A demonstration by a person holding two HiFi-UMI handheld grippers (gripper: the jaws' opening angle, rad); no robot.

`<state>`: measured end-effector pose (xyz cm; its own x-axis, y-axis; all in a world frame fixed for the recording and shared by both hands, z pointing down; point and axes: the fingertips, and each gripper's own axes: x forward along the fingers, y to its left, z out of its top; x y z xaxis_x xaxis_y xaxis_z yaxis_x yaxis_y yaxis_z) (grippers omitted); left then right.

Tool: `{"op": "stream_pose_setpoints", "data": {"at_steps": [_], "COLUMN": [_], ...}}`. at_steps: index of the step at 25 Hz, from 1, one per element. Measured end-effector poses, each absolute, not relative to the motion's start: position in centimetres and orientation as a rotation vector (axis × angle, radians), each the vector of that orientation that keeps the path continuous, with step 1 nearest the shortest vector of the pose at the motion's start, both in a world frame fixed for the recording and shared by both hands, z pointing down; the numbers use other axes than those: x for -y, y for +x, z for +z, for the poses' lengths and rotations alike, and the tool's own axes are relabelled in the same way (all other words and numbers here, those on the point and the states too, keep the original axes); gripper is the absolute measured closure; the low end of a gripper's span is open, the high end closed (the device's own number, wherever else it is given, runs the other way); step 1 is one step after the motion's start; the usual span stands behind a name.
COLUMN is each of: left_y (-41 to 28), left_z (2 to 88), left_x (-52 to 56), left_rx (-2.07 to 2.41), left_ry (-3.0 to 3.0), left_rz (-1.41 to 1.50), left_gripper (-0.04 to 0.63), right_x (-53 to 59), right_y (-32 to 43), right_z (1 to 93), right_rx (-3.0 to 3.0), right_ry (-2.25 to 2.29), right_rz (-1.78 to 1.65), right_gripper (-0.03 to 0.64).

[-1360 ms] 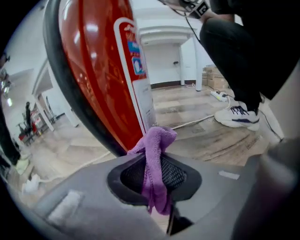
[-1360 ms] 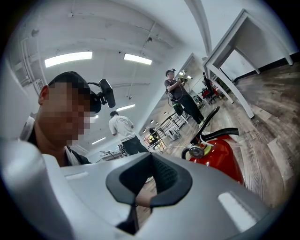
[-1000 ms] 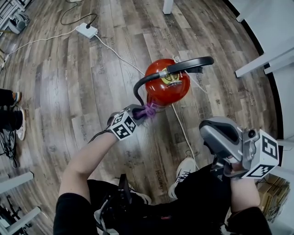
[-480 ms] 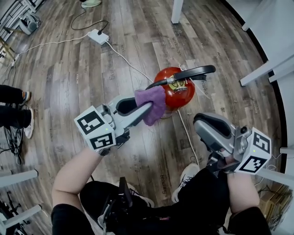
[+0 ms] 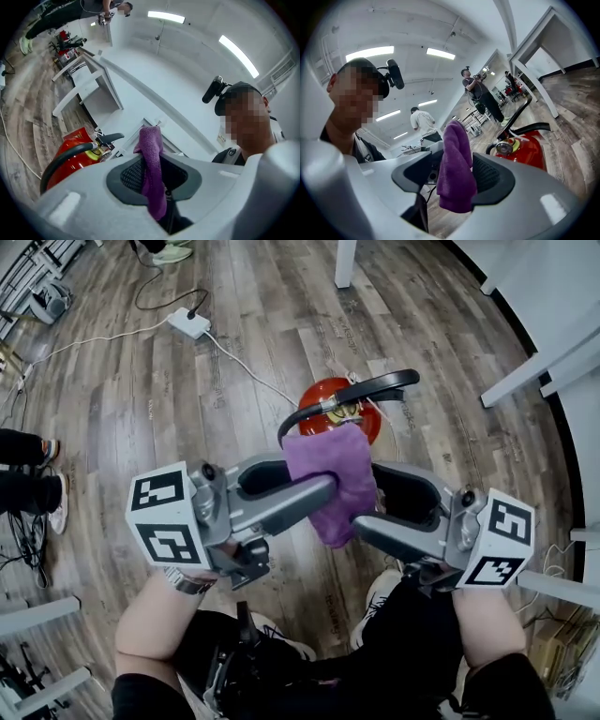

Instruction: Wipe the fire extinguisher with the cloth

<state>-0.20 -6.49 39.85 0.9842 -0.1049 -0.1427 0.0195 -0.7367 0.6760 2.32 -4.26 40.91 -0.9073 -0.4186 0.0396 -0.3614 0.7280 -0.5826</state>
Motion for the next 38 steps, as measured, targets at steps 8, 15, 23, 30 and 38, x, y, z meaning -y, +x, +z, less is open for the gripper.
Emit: {"op": "stream_pose_setpoints", "data": {"at_steps": [8,15,23,30,38], "left_y": [0.7,-3.3,-5.3,-5.0,-6.3], "left_z": [39.3,37.7,37.8,41.6,44.1], "left_x": [4.5,6.2,4.8,3.5,4.1], "left_rx": [-0.015,0.052,0.109,0.156,0.224], "left_ry": [2.43,2.4,2.474,2.513,2.469], "left_rz": [-0.158,-0.326,-0.35,-0.175,-0.135], "left_gripper": [0.523,0.52,0.598,0.598,0.598], "right_x": [2.5,3.8,7.1,8.0,7.3], "right_y": [0.4,3.1,4.1,3.5,3.4], "right_z": [42.5,40.5,43.6,49.4,60.8], "right_rx": [-2.953,-2.805,-2.756,-2.795,-2.712], "right_ry": [-0.516,-0.584,-0.589,-0.597,-0.558], "right_rz": [-0.971,-1.035,-1.234,-1.37,-1.667], "right_gripper": [0.529,0.548,0.548,0.548,0.549]}}
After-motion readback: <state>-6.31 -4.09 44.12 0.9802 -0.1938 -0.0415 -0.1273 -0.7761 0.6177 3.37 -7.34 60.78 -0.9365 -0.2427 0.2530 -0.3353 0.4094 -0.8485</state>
